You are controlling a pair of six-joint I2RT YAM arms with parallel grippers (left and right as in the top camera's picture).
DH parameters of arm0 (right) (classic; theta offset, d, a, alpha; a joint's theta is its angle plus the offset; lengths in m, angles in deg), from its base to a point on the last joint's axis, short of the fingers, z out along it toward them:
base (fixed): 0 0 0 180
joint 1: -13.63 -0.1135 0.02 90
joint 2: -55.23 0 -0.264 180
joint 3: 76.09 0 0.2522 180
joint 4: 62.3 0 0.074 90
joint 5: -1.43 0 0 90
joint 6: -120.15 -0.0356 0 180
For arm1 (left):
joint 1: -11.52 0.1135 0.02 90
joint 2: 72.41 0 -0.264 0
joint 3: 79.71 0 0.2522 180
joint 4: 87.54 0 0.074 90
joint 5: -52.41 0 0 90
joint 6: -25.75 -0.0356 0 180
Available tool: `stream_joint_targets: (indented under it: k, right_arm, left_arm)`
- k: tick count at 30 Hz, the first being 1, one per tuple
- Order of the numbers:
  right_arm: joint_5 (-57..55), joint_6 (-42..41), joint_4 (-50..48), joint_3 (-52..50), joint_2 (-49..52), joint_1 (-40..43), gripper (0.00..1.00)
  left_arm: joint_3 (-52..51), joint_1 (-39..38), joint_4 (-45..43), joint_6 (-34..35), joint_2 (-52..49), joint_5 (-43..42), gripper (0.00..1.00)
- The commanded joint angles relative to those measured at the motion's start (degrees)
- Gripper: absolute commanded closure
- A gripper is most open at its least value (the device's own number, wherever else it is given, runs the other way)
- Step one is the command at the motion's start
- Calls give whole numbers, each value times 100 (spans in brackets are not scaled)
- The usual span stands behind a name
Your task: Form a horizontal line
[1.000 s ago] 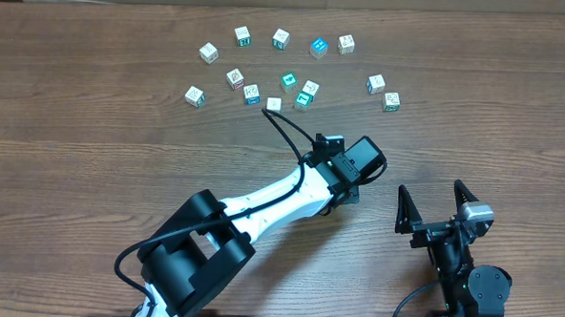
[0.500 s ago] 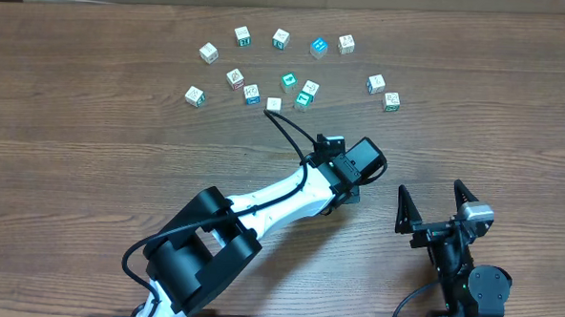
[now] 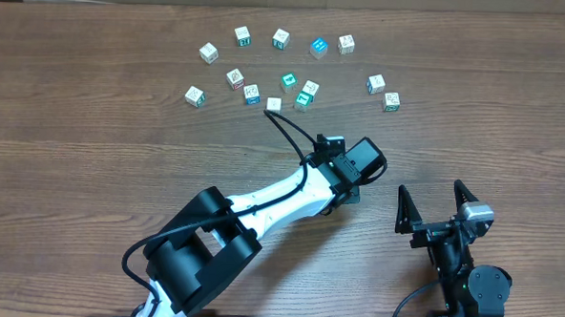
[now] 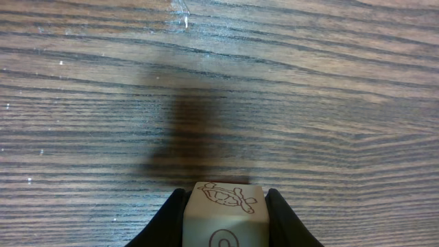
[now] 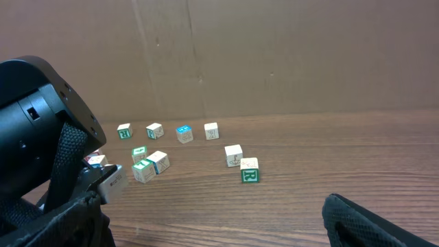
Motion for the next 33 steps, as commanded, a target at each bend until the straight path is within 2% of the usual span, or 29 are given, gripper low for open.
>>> stream_joint_targets:
  k: [1,9,12,16,23,27,33]
  right_arm:
    - [33,-35,-28,-61,-57,-31,0]
    - [33,-35,-28,-61,-57,-31,0]
    - [33,-35,-26,-61,-57,-31,0]
    - [33,-37,-26,-61,-57,-31,0]
    - [33,-35,-28,-61,-57,-31,0]
    - [33,-35,-28,-61,-57,-31,0]
    - [33,-35,-26,-61,-57,-31,0]
  left_arm:
    - [-39,-44,-2,118,-114,-24,86]
    - [-39,-44,0,118,-114,-24,81]
    - [-39,-44,-2,118,-114,-24,75]
    - [-39,-44,-2,118,-114,-24,63]
    - [-39,-44,-2,118,-114,-24,53]
    - [-39,-44,-4,118,-114,-22,51]
    - [-39,-44,-2,118,-114,-24,57]
